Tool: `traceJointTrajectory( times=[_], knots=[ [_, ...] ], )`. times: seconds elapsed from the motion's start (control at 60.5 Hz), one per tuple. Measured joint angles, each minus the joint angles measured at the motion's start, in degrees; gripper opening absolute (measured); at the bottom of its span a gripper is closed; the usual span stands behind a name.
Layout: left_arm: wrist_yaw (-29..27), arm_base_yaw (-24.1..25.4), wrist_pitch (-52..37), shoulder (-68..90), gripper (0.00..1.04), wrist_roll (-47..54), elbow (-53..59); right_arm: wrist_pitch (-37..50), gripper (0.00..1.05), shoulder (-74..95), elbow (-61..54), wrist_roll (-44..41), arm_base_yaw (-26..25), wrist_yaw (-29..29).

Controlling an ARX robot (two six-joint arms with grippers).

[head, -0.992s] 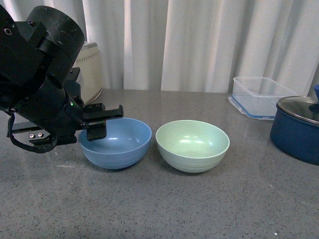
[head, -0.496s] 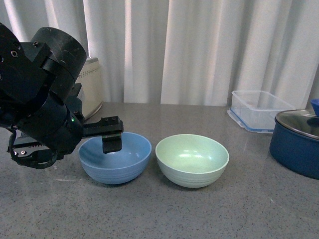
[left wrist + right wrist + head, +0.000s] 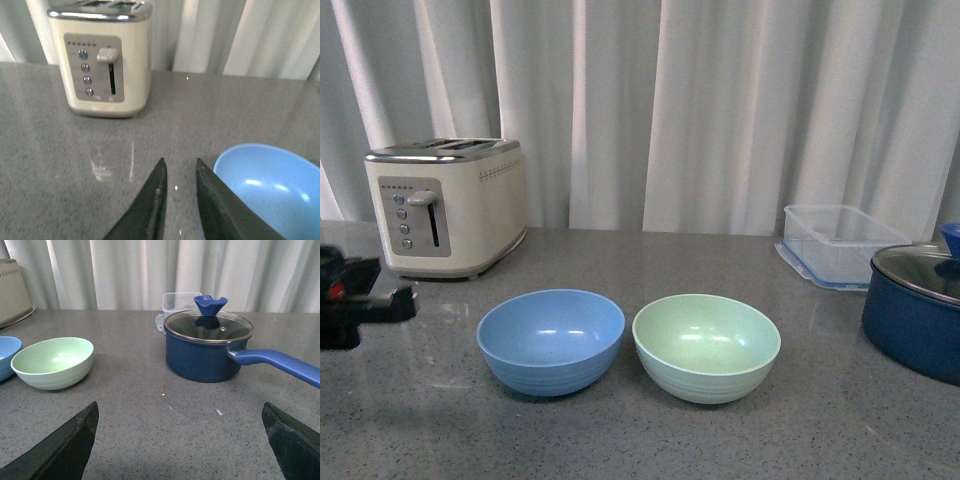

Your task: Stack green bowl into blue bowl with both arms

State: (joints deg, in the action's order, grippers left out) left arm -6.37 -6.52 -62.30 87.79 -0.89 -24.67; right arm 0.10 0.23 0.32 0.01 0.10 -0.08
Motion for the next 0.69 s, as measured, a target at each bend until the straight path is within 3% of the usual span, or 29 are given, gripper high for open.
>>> traceJointTrajectory(
  times=[0.281,0.38,0.694],
  knots=[
    [2.2,2.3,-2.9,-9.0,0.04,0.4,12.1,0.0,0.95,0.0,0.0,0.0,0.0,0.0],
    [6.1,5.1,-0.1,-16.0,0.04,0.5,16.0,0.0,0.95,0.0,0.0,0.0,0.0,0.0],
    [6.2,6.4,12.8,-35.0,0.04,0.5,22.1,0.0,0.95,0.0,0.0,0.0,0.0,0.0]
  ],
)
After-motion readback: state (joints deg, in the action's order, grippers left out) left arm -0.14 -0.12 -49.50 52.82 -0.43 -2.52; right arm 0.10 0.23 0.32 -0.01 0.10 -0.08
